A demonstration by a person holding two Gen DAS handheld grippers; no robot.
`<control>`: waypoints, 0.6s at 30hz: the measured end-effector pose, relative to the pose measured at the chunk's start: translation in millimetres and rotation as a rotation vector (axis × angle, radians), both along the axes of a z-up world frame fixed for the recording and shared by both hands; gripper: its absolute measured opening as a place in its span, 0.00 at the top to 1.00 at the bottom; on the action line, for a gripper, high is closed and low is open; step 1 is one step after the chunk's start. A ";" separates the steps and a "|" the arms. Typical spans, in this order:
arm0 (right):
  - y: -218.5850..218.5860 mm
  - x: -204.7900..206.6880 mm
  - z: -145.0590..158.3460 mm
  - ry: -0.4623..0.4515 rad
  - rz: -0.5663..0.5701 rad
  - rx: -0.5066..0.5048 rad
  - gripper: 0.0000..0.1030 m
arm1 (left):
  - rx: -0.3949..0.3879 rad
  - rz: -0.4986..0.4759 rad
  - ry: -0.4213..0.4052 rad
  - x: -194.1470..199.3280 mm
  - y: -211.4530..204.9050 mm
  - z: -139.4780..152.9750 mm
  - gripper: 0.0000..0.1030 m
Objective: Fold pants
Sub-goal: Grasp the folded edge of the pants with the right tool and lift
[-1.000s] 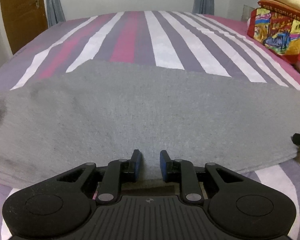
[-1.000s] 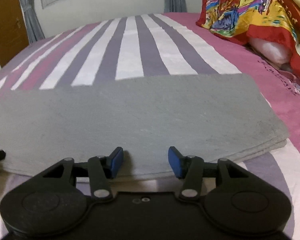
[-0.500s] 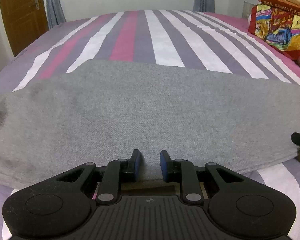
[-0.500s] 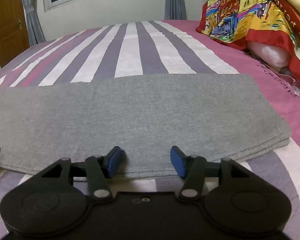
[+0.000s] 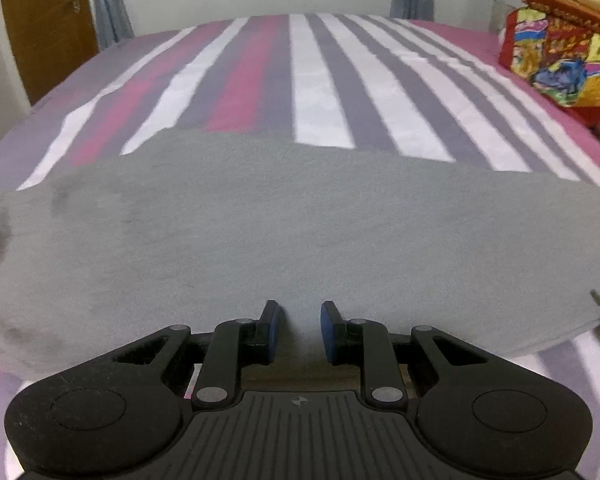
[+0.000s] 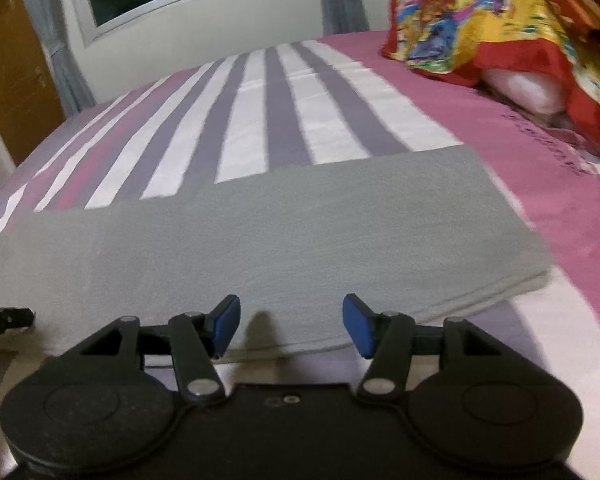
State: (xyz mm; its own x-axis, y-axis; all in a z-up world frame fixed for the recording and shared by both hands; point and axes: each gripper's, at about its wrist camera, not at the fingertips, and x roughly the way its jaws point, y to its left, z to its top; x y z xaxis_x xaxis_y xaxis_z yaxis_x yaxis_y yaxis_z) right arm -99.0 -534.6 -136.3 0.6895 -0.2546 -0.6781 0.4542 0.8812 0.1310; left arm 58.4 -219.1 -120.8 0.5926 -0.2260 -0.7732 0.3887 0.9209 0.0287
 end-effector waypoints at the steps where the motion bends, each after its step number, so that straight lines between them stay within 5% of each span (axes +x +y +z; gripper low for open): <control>1: -5.7 -4.3 2.0 -0.002 -0.017 0.013 0.45 | -0.009 -0.012 0.006 -0.5 -4.6 0.7 0.77; 8: -61.6 -39.7 -11.7 -0.046 -0.204 0.237 0.50 | -0.027 -0.101 0.037 -8.3 -47.6 -0.9 0.76; 10: -68.3 -42.9 -14.7 -0.066 -0.224 0.273 0.51 | -0.015 -0.114 0.039 -7.9 -54.5 -3.6 0.59; 18: -93.0 -32.4 -27.8 -0.158 -0.307 0.364 0.65 | 0.013 -0.123 0.034 -8.7 -65.0 -9.8 0.55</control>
